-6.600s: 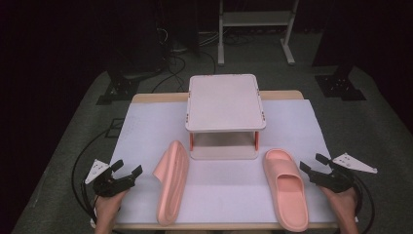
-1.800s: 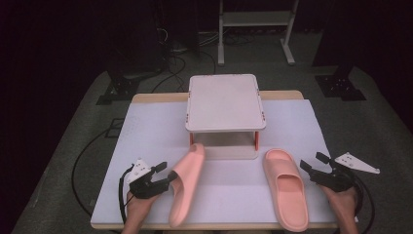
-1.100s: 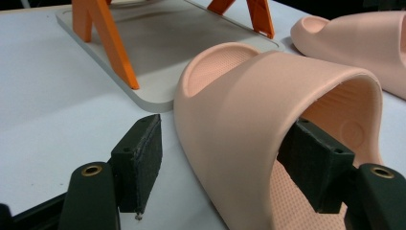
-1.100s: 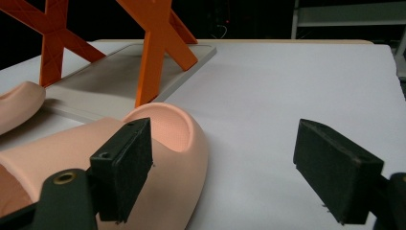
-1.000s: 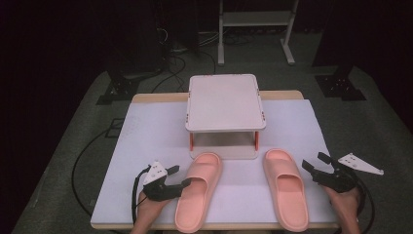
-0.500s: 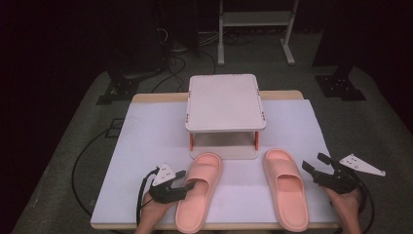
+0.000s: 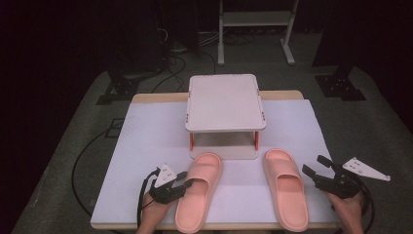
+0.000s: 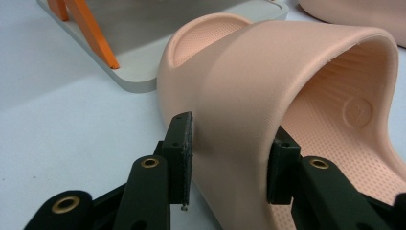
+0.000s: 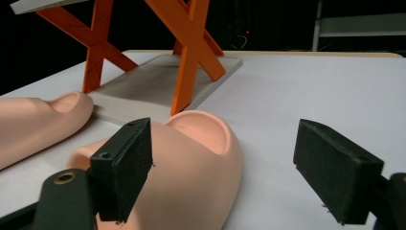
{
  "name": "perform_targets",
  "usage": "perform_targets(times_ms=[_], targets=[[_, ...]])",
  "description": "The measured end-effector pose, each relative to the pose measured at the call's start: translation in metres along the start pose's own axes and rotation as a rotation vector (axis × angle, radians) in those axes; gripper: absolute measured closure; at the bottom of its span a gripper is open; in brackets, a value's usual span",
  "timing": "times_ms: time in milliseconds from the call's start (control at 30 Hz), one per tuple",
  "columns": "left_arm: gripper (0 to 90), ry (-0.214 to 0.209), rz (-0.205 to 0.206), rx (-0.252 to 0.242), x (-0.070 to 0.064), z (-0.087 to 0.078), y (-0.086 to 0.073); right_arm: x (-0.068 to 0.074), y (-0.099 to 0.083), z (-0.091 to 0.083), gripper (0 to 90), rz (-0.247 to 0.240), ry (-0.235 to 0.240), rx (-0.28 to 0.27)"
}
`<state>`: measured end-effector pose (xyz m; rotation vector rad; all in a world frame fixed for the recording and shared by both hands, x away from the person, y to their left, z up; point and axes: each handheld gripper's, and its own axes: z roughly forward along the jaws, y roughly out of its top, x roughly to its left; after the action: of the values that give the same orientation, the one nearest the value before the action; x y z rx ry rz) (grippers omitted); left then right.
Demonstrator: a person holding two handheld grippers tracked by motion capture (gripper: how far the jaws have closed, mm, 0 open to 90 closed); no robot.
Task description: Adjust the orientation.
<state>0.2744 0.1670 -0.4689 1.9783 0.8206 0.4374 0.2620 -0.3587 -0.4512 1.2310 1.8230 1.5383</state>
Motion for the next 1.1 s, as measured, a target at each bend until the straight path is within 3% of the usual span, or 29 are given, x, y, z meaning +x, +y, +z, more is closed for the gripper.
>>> perform_targets(times_ms=[233, 533, 800, 1100], targets=[[68.1, 0.006, -0.024, -0.018, 0.003, -0.003, -0.001, 0.008, -0.002, -0.005, 20.2, -0.011, 0.023, -0.007], [75.6, 0.026, -0.018, -0.022, 0.006, -0.008, -0.002, 0.019, -0.006, -0.007, 20.2, -0.03, 0.059, -0.001], [77.7, 0.024, -0.023, -0.036, 0.005, -0.013, -0.002, 0.03, -0.01, -0.003, 20.4, -0.073, 0.066, 0.035], [77.7, 0.024, -0.031, -0.062, 0.006, -0.019, -0.001, 0.03, -0.018, 0.004, 23.0, -0.077, 0.048, 0.092]])
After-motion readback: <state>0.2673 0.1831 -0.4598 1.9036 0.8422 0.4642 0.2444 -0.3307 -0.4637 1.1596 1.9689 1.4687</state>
